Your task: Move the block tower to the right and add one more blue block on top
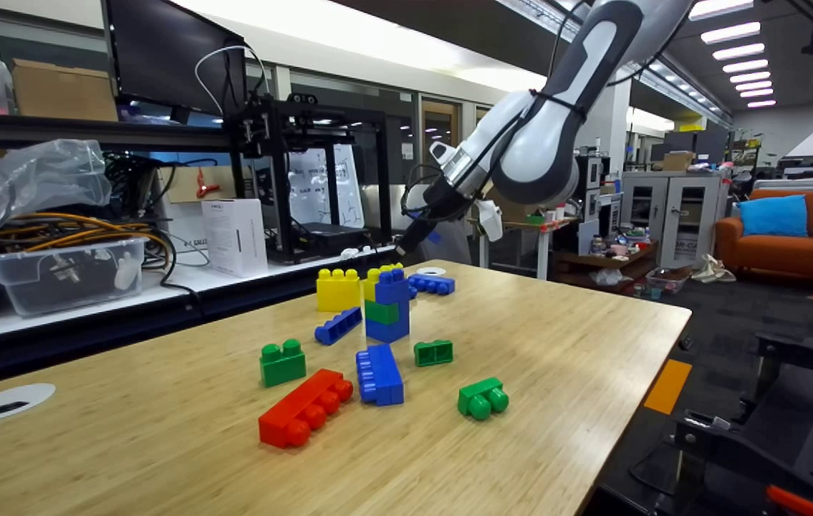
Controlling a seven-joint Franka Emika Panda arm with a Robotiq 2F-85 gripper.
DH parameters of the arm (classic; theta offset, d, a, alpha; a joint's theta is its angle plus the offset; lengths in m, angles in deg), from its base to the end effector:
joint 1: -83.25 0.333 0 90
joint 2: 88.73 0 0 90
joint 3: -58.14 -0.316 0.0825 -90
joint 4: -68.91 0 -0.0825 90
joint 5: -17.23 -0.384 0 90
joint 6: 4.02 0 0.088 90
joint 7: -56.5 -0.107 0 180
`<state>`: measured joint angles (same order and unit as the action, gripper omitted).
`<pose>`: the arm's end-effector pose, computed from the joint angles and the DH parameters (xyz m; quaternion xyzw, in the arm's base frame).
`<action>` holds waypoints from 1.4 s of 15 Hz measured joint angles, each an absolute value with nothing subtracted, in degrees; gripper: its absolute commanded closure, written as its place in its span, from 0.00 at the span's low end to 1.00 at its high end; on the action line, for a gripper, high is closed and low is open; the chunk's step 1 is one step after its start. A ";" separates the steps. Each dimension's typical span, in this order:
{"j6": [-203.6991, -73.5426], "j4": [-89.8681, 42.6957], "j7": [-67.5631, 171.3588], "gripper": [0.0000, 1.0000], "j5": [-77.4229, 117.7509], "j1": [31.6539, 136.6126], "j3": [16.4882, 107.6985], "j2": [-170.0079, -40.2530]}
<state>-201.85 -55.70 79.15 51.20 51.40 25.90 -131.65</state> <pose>0.5786 0.0583 0.1815 -0.8560 -0.3533 -0.3692 0.0781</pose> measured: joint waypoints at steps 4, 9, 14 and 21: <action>-196.60 -59.75 76.84 0.00 47.92 55.34 29.25 -119.73; -183.49 -62.39 75.90 0.00 47.97 54.60 26.46 -110.46; -171.14 -62.75 81.16 0.00 43.18 47.58 14.74 -107.94; -155.72 -59.27 98.36 0.00 30.92 33.60 0.56 -107.70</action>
<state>-155.72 -59.27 98.36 30.92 33.60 0.56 -107.70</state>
